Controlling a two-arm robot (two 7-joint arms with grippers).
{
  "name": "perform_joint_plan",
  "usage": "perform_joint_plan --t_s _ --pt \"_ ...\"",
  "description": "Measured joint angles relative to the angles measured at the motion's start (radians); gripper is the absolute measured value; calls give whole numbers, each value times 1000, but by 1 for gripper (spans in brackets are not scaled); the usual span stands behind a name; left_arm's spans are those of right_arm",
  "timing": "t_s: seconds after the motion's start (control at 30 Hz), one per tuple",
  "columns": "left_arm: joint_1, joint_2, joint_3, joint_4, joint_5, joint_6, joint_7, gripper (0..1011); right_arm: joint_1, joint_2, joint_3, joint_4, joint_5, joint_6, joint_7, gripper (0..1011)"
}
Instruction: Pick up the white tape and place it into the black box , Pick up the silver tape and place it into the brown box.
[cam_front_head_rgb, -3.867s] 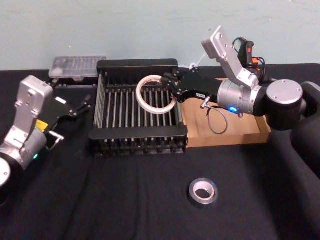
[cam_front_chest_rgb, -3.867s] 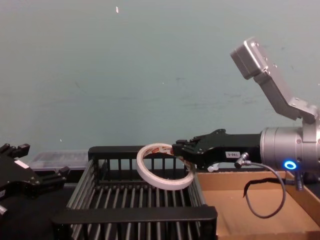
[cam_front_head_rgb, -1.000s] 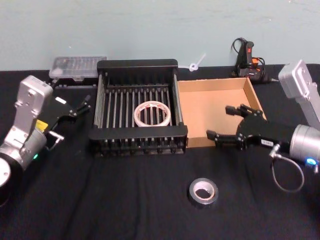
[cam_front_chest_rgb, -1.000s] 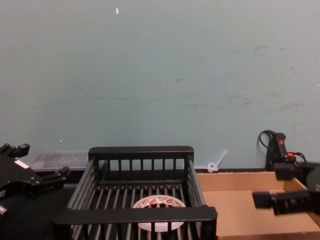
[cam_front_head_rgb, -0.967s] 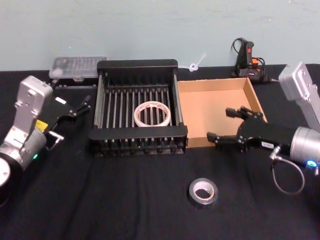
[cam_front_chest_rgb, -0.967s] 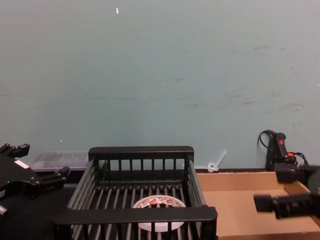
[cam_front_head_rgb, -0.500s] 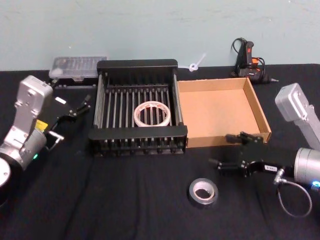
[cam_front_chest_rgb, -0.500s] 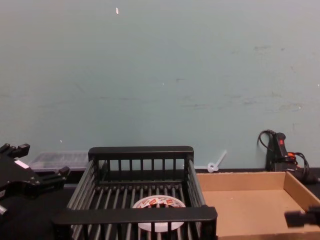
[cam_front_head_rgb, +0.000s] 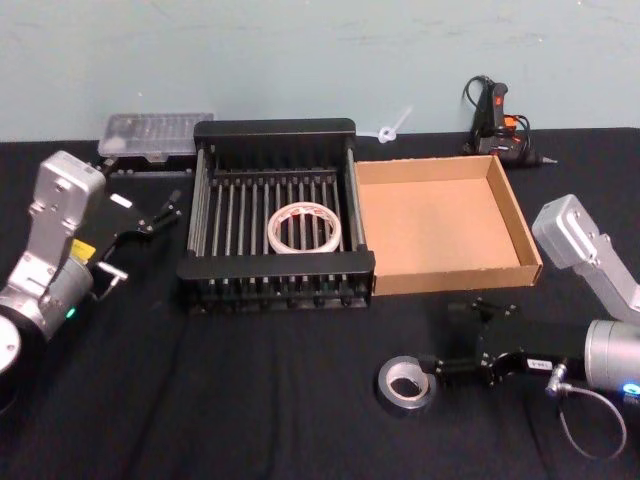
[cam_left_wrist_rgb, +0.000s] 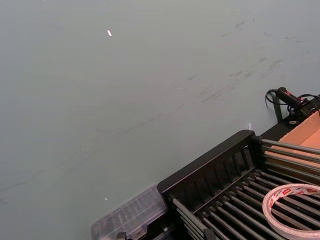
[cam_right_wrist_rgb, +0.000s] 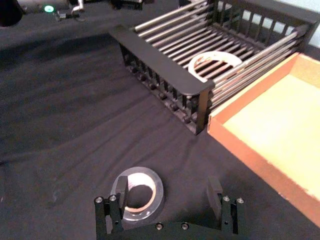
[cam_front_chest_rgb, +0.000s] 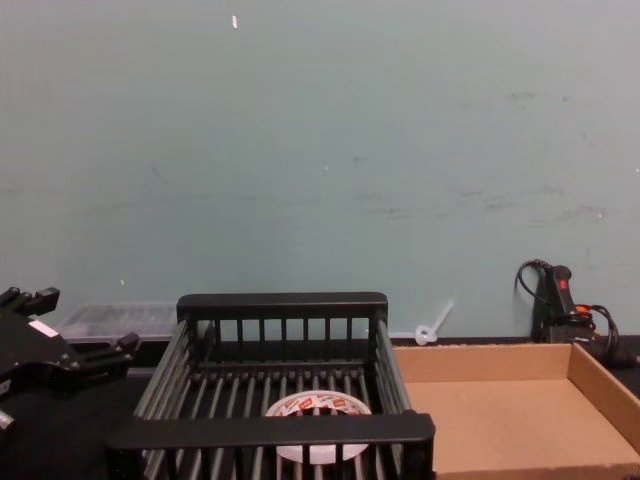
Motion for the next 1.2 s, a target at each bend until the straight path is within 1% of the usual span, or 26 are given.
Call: perform_joint_plan --t_s 0.2,0.53,0.9,1.2 --pt "0 0 0 0 0 0 0 1001 20 0 -29 18 -11 10 11 1002" --pt "0 0 0 0 0 0 0 1001 62 -20 -73 60 -37 25 27 1002" --pt "0 0 0 0 0 0 0 1001 82 -25 -94 78 -45 36 39 1002" --pt "0 0 0 0 0 0 0 1001 105 -45 -115 104 -55 36 50 1002"
